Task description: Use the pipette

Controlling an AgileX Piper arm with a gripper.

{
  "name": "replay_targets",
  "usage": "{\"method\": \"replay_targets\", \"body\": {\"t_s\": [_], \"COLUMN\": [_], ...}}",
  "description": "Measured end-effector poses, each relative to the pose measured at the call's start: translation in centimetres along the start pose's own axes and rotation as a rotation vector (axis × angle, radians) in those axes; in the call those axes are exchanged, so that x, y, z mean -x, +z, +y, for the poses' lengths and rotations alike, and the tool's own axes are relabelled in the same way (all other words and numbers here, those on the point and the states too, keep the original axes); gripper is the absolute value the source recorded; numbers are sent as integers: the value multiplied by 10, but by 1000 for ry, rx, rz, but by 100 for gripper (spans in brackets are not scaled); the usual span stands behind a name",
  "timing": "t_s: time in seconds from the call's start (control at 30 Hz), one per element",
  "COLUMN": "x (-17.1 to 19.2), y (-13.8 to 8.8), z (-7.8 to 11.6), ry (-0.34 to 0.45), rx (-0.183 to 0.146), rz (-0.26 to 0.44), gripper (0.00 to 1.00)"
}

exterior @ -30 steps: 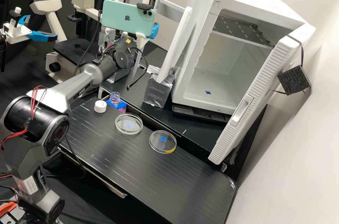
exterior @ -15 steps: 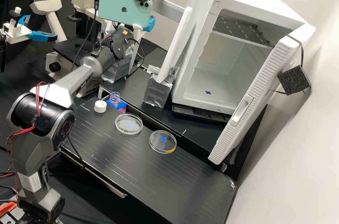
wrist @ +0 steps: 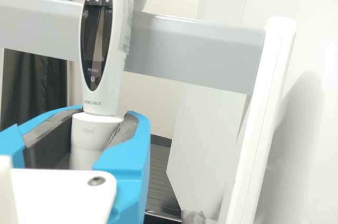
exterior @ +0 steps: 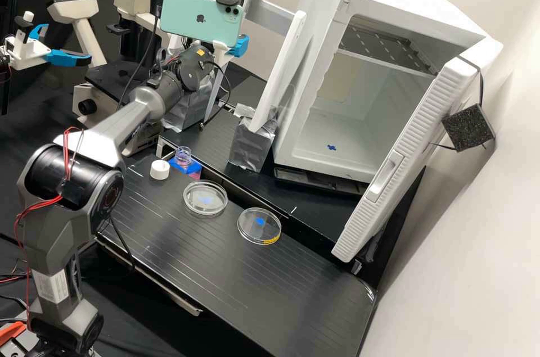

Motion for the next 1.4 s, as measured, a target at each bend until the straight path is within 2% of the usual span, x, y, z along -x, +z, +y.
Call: {"method": "replay_targets", "body": {"t_s": [0.13, 0.2, 0.23, 0.27, 0.3, 0.33, 0.37, 0.4, 0.43, 0.47, 0.5, 0.57, 0.6, 0.87, 1.27, 1.4], "x": [-2, -4, -5, -6, -7, -7, -7, -7, -7, -7, -7, -7, -8, -10, -20, -20], "y": [-3, -5, -7, -8, -7, -8, -9, -11, -13, -15, -15, -17, -17, -15, 3, 6], "z": [-2, -2, -1, -1, -2, -2, -4, -5, -6, -7, -7, -8, -9, -10, -2, 2], "ry": [-7, -16, -22, -36, -62, -80, -106, -119, -130, -139, -147, -152, -154, -154, -136, -126], "rx": [-3, -19, -47, -55, -32, -37, -46, -85, -87, -82, -62, -61, -51, -48, -60, -80], "rz": [-4, -12, -15, -20, -27, -24, -15, 7, 31, 49, 58, 72, 75, 77, 44, 44], "gripper": [0, 0, 0, 0, 0, 0, 0, 0, 0, 0, 0, 0, 0, 0, 0, 0]}}
